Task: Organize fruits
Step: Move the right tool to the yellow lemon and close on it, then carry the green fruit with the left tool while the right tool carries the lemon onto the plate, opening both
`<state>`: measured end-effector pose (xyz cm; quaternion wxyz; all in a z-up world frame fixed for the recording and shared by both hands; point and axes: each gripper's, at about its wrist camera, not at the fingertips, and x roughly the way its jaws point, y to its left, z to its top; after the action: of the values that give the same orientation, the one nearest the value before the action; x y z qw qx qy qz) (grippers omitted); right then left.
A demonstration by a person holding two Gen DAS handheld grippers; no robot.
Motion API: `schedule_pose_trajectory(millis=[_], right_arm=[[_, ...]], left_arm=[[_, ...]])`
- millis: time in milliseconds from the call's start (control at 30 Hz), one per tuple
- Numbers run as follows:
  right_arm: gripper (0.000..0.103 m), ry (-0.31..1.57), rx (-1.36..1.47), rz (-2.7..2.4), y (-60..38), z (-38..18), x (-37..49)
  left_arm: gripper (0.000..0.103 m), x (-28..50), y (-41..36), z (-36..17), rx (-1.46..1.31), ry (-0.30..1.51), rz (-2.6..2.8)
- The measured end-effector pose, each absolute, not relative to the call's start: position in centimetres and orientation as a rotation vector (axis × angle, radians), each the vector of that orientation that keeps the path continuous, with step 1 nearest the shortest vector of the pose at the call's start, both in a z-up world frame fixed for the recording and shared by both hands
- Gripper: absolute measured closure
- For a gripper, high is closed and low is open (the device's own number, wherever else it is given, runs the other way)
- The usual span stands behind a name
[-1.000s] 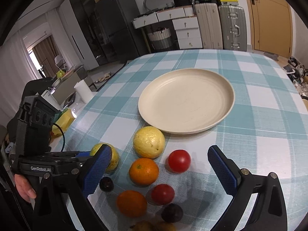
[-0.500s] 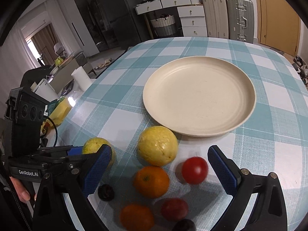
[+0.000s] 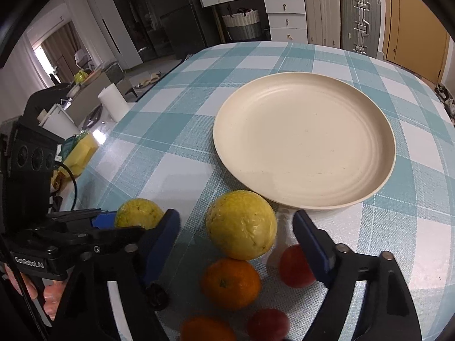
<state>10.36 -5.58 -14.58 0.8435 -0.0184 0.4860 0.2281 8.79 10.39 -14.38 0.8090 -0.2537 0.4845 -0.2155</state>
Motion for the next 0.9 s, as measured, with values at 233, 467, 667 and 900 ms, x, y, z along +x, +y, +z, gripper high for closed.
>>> schedule_pose_trajectory(millis=[233,467,667,900], right_arm=[[0.054,1.038,-0.018,0.48,-5.9,-15.0,10.7],[0.054,1.021,0.03,0.498,-6.7,-14.8,10.6],[0.054,0.975,0.086,0.548,-7.6,-13.9,10.2],[0.054,0.917,0.123,0.583,-8.7,-12.4,9.7]], left_arm=[[0.052,9.1,10.4,-14.4,-0.535,1.042,-0.444],[0.052,9.4,9.8,-14.0,-0.524,1.044,-0.448],[0.052,9.8,9.2,-13.1,-0.506,1.035,-0.447],[0.052,10.9,8.6,-11.5,-0.481,1.012,-0.438]])
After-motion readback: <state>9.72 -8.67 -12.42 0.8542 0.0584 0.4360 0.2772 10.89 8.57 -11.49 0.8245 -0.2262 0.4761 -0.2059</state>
